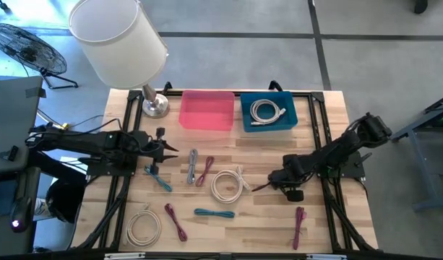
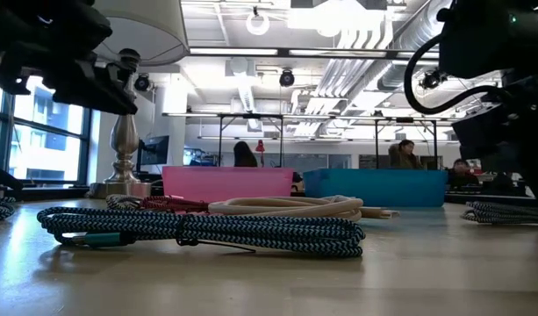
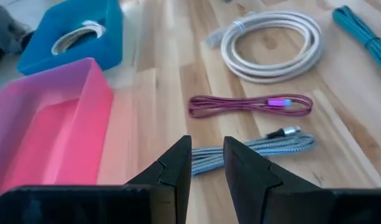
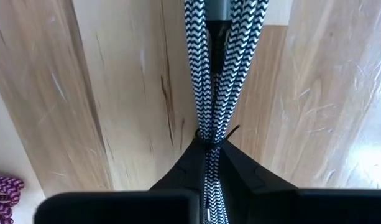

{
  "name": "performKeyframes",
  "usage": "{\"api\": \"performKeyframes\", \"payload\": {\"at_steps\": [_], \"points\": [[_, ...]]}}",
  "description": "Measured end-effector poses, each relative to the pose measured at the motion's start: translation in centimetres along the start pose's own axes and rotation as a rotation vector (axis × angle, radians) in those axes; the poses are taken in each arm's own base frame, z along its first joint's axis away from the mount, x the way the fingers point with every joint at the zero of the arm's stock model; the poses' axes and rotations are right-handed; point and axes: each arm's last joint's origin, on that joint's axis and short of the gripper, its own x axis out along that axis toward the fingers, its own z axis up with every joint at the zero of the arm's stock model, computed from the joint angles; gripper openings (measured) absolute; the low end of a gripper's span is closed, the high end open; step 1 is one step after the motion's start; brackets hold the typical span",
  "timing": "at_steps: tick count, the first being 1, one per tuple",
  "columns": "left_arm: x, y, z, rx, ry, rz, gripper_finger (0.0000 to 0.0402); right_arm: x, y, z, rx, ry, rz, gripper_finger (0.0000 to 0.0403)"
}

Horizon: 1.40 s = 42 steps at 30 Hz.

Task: Pick & Place USB Port
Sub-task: Put the right black and white charger cable into the red bin

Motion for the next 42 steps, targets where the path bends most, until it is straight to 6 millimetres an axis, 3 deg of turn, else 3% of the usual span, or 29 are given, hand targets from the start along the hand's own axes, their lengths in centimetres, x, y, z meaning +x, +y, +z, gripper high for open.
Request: {"api": "performKeyframes", "payload": {"at_steps": [10, 17, 31, 42], "points": [[2.1, 0.4, 3.3, 0.107, -0.307, -0.010, 0.0089, -2.2, 0.2, 2.5, -0.088, -0.177, -0.157, 0.0015], [4.7, 0.2, 4.4, 0.129, -0.436, -0.068, 0.0089, -5.1, 0.6, 4.2, -0.136, -0.287, -0.275, 0.0015], [10.1, -0.1, 5.7, 0.007, -0.631, -0.126, 0.0092, -11.7, 4.5, 6.4, -0.294, -0.611, -0.506, 0.0015], [13.5, 0.2, 8.2, 0.044, -0.571, -0.185, 0.0167, -12.4, 5.2, 7.1, -0.354, -0.714, -0.539, 0.0015]]}}
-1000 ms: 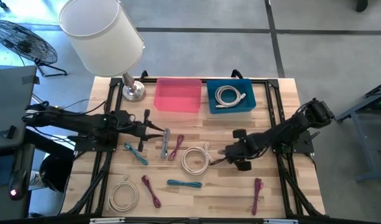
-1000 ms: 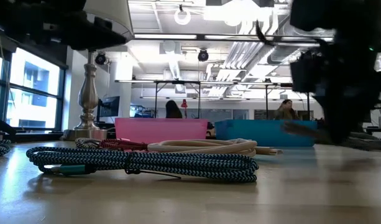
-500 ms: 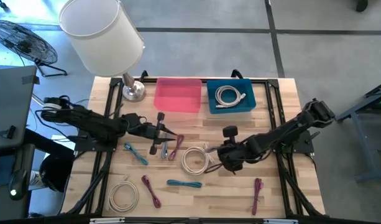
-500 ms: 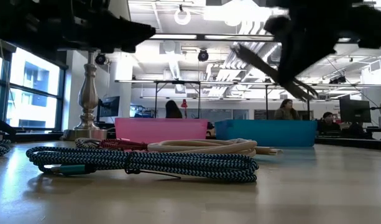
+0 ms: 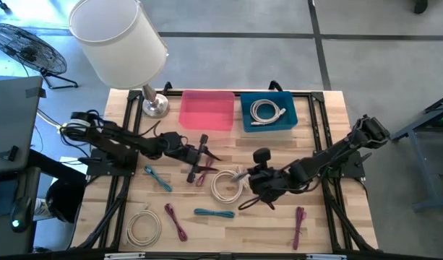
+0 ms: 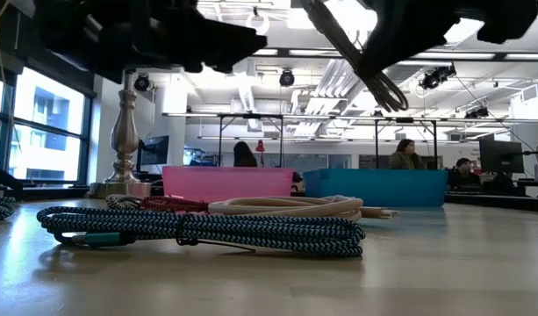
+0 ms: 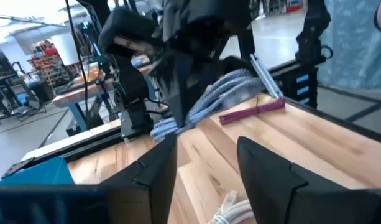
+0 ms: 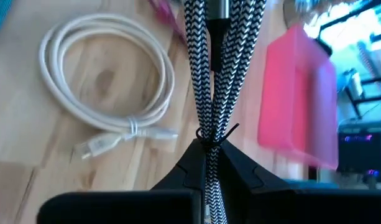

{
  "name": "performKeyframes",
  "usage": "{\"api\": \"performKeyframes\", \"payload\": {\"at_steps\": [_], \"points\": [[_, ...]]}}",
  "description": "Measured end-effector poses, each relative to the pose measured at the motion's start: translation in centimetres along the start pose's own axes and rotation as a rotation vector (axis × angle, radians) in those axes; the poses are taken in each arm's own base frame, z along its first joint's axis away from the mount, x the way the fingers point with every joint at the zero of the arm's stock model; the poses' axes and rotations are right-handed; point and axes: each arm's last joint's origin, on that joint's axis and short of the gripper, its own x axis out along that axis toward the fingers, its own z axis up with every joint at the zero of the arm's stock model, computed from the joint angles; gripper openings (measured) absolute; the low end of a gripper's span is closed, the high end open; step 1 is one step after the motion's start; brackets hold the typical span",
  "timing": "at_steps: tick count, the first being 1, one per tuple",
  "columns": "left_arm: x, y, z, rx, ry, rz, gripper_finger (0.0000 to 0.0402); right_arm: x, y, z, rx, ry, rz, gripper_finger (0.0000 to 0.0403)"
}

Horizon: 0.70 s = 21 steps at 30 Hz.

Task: Pick & Place USB Port
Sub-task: Put the right black and white charger cable into the red bin

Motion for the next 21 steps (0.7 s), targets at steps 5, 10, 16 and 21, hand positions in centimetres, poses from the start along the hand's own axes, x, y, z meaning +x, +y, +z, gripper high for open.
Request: {"api": "performKeyframes", "payload": {"at_steps": [5, 10, 16, 21], "points": [[1.3, 0.6, 0.8, 0.010, -0.024, 0.007, 0.0174, -0.1, -0.3, 1.4, -0.027, -0.115, -0.063, 0.0015], [2.6, 1.0, 1.3, 0.014, -0.046, -0.026, 0.0173, -0.1, -0.9, 2.4, -0.051, -0.189, -0.134, 0.0014], [3.7, 1.2, 1.7, 0.014, -0.077, -0.080, 0.0173, 0.3, -1.8, 2.4, -0.034, -0.168, -0.207, 0.0013], [4.0, 1.2, 2.2, 0.020, -0.098, -0.081, 0.0172, 0.7, -2.3, 2.4, -0.022, -0.160, -0.215, 0.0013]]}}
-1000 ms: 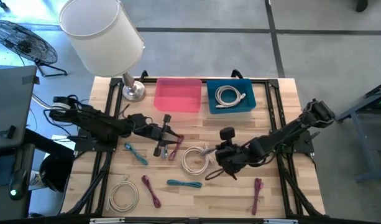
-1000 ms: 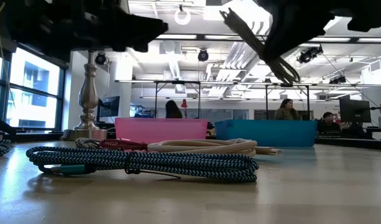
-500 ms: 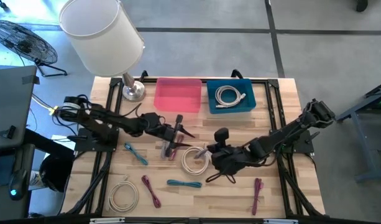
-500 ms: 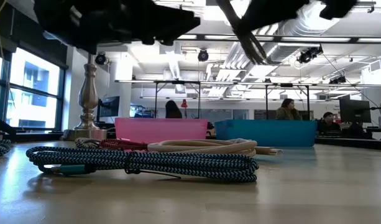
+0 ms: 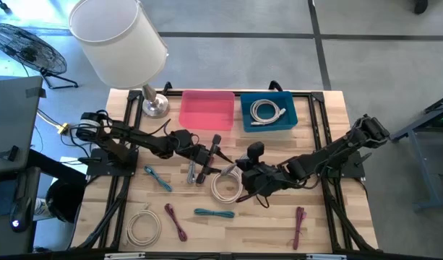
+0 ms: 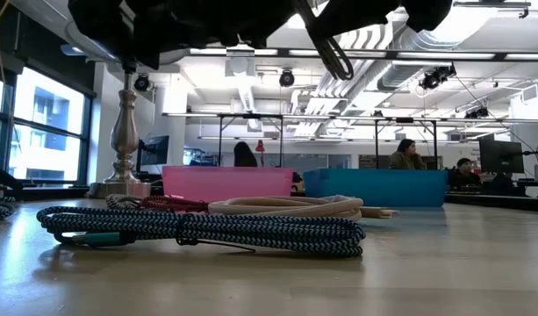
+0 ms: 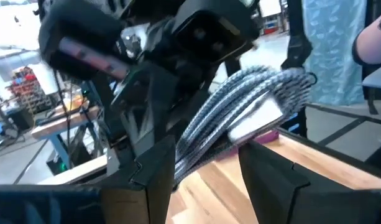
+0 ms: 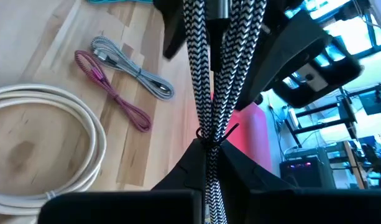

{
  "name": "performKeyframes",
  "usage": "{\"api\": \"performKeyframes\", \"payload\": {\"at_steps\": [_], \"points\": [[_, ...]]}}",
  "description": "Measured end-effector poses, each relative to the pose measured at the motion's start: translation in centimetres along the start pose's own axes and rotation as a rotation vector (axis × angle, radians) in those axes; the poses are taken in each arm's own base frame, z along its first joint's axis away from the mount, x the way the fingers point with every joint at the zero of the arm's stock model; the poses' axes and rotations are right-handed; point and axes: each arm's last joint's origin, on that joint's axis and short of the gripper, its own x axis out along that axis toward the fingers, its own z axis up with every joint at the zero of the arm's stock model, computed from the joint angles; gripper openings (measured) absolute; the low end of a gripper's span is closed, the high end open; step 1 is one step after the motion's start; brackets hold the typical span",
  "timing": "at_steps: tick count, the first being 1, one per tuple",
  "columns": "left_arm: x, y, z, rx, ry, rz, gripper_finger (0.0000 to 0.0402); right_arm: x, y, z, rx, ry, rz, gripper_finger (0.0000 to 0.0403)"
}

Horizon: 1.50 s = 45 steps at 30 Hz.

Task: Pick & Place USB Port
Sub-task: Put the right black and white charger cable into the red bin

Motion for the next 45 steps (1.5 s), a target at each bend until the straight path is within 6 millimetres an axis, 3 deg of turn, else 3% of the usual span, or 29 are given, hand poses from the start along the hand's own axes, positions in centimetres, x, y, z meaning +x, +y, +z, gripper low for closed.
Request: {"api": "performKeyframes", "payload": {"at_steps": [9, 14, 19, 24, 38, 41, 45], "points": [[0.1, -0.2, 0.3, 0.013, -0.027, -0.014, 0.0161, 0.5, -0.4, 0.0, 0.020, -0.007, 0.019, 0.0013], [0.1, -0.2, 0.3, 0.015, -0.030, -0.019, 0.0110, 0.7, -0.7, -0.1, 0.027, -0.003, 0.020, 0.0013], [0.0, -0.1, 0.3, 0.043, -0.027, -0.007, 0.0022, 1.0, -0.8, -0.2, 0.035, -0.012, 0.046, 0.0013], [0.1, -0.1, 0.3, 0.040, -0.019, 0.010, 0.0019, 1.0, -0.9, -0.2, 0.042, -0.012, 0.044, 0.0013], [0.0, -0.1, 0.0, 0.026, 0.021, 0.023, 0.0019, 0.3, -0.2, -0.2, 0.070, 0.013, 0.018, 0.0172], [-0.5, 0.0, 0.0, 0.042, 0.143, 0.093, 0.0019, 0.1, -0.1, -0.7, 0.037, 0.068, -0.054, 0.0183], [-2.3, 0.6, 0.7, 0.153, 0.464, 0.294, 0.0019, 0.0, -0.2, -1.3, 0.064, 0.120, -0.097, 0.0180]]}}
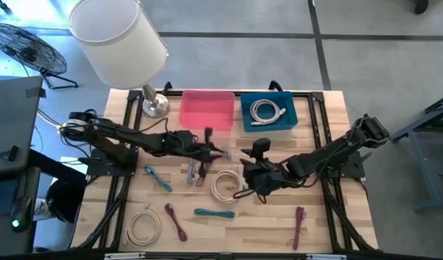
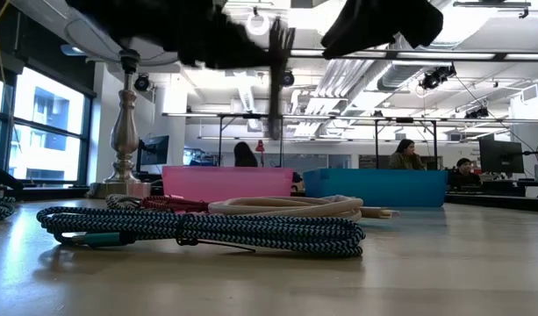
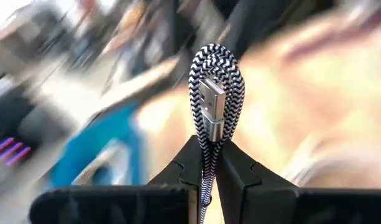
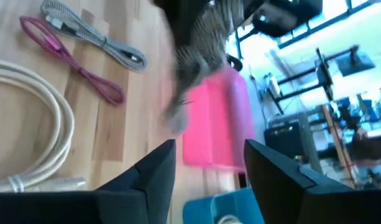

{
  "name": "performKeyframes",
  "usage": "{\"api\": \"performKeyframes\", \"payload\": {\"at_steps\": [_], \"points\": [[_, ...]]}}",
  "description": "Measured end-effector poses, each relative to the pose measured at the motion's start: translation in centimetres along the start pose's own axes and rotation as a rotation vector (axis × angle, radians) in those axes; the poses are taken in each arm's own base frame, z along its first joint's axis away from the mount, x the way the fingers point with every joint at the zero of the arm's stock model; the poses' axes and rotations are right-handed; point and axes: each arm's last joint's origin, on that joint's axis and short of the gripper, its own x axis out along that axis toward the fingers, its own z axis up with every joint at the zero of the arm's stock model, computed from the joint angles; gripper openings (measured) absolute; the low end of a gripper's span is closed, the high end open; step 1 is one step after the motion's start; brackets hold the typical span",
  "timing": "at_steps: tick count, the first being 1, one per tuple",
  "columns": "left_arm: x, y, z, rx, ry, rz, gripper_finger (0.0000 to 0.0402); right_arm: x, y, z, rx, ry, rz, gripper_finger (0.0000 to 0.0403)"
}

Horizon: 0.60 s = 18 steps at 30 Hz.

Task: Pick & Place USB Port
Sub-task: Put the right black and white charger cable into the red bin

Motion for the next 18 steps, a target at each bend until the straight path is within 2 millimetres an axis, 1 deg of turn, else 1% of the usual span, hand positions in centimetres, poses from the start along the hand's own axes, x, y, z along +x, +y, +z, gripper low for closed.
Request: {"api": "performKeyframes", "payload": {"at_steps": [2, 4, 6, 9, 11, 13, 18], "points": [[-1.0, 1.1, 0.5, 0.053, 0.139, 0.082, 0.0019, -0.1, 0.0, -0.2, 0.013, 0.009, 0.016, 0.0175], [-2.0, 2.7, 1.7, 0.098, 0.228, 0.124, 0.0019, -0.1, -0.1, -0.3, 0.022, 0.016, 0.021, 0.0169], [-2.8, 4.5, 2.6, 0.137, 0.338, 0.160, 0.0019, -0.1, -0.2, -0.4, 0.015, 0.022, 0.018, 0.0163], [-3.8, 7.4, 3.0, 0.149, 0.523, 0.189, 0.0019, -0.1, -0.2, -0.4, 0.013, 0.022, 0.018, 0.0151], [-4.3, 9.5, 2.9, 0.129, 0.599, 0.208, 0.0019, -0.1, -0.2, -0.4, 0.011, 0.022, 0.020, 0.0145], [-4.6, 11.2, 2.5, 0.089, 0.635, 0.204, 0.0020, -0.1, -0.2, -0.4, 0.013, 0.023, 0.019, 0.0140], [-4.5, 13.9, 0.1, -0.028, 0.648, 0.146, 0.0027, -0.2, -0.2, -0.4, 0.009, 0.022, 0.021, 0.0138]]}}
